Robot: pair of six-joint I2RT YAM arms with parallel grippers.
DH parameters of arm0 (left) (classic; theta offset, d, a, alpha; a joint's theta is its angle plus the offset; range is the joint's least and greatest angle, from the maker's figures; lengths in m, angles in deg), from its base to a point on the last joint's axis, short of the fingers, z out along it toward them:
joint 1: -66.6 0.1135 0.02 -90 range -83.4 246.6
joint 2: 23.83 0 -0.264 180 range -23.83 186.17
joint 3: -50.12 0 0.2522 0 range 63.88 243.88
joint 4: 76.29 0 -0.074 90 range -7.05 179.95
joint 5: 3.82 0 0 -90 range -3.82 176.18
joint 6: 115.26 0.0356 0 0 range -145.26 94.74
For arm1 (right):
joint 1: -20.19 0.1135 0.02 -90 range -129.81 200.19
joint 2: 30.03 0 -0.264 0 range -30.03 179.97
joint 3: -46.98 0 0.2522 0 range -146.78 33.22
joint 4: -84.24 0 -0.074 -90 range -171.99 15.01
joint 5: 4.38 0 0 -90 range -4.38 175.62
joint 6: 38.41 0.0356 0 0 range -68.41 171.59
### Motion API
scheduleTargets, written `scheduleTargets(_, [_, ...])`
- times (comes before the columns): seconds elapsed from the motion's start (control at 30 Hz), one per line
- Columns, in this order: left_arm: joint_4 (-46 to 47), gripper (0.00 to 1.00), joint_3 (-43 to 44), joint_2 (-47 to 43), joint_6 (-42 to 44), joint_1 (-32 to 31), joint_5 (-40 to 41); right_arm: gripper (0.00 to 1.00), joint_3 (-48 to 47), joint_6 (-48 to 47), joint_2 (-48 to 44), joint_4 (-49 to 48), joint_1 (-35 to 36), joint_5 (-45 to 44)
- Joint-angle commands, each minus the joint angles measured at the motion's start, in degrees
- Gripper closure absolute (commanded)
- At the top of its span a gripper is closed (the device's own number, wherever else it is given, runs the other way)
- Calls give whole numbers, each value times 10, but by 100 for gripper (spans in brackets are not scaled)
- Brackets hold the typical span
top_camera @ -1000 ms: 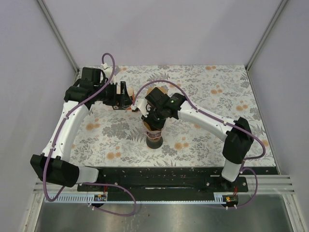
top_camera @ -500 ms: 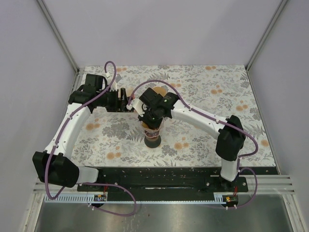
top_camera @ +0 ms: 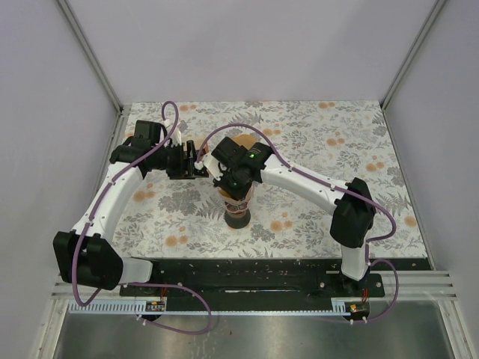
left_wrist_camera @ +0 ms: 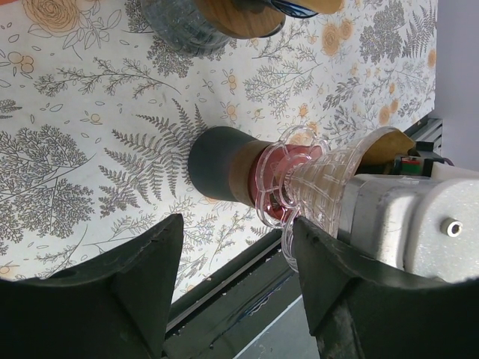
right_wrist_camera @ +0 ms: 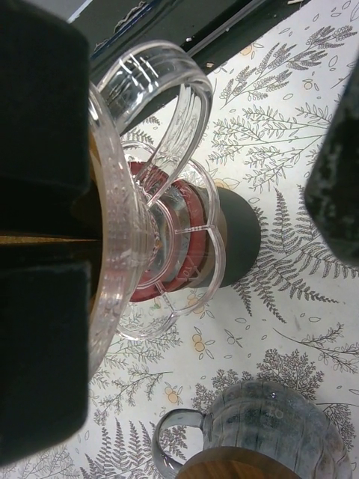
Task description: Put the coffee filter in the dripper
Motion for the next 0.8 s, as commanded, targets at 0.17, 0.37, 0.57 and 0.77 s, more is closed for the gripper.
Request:
scheduleTargets(0.17, [26,36,14,-16,-2,-14,-54,83,-13,-5,-24,-28,14,-19])
scheduleTargets(0.37, [26,36,14,-13,0,-14,-47,68,-12,-7,-47,-33,14,-17])
scheduleTargets(0.57, [20,36,18,-16,7,-14,-36,63,-14,-15,-58,-26,13,-31])
scheduleTargets(0.77, [20,36,19,-16,10,-13,-35,54,-21,-18,-71,-22,14,-43])
